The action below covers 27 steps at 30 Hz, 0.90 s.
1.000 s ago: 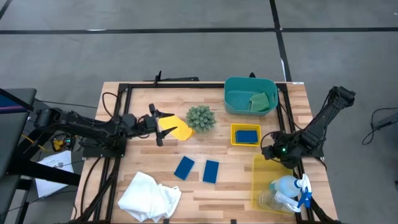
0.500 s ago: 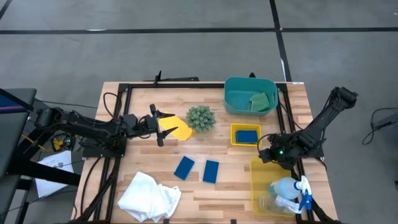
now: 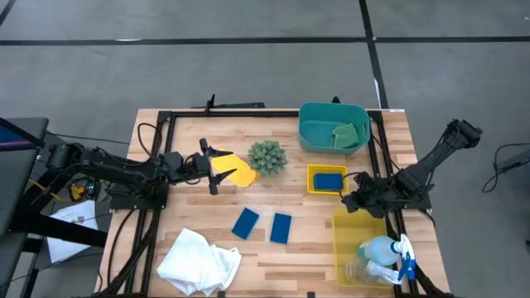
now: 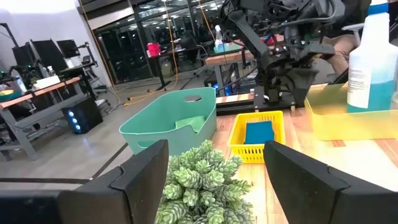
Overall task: Pick & Place Kitchen Items
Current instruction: Put the yellow towel into the green bin
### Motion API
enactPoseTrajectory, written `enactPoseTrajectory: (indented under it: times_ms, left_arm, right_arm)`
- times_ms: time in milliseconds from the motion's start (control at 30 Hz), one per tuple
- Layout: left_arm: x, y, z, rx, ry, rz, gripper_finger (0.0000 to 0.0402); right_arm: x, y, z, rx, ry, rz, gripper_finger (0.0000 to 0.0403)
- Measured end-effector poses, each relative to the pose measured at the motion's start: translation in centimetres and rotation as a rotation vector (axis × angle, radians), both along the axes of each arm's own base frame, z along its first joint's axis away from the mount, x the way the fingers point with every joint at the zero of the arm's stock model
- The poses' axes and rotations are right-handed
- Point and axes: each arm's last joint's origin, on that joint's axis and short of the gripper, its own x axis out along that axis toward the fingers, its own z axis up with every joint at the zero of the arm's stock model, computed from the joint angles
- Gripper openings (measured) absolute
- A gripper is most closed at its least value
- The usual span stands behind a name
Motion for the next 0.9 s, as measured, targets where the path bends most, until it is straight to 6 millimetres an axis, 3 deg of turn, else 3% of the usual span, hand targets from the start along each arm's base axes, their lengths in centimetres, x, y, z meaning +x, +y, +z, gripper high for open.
enactPoseTrajectory:
  times_ms: [267, 633, 900]
  left_arm:
    - [0.0, 0.0, 0.0, 0.000, 0.000, 0.000, 0.0260]
    - [0.0, 0.0, 0.0, 0.000, 0.002, 0.000, 0.0260]
    - [0.0, 0.0, -0.1, 0.000, 0.007, 0.000, 0.0260]
  right_arm:
    - [0.7, 0.4, 2.1, 0.050, 0.019, 0.091, 0.0000]
    - [3.9, 3.2, 1.0, 0.123, 0.197, 0.121, 0.0000]
    - [6.3, 3.4, 0.6, 0.148, 0.343, 0.131, 0.0000]
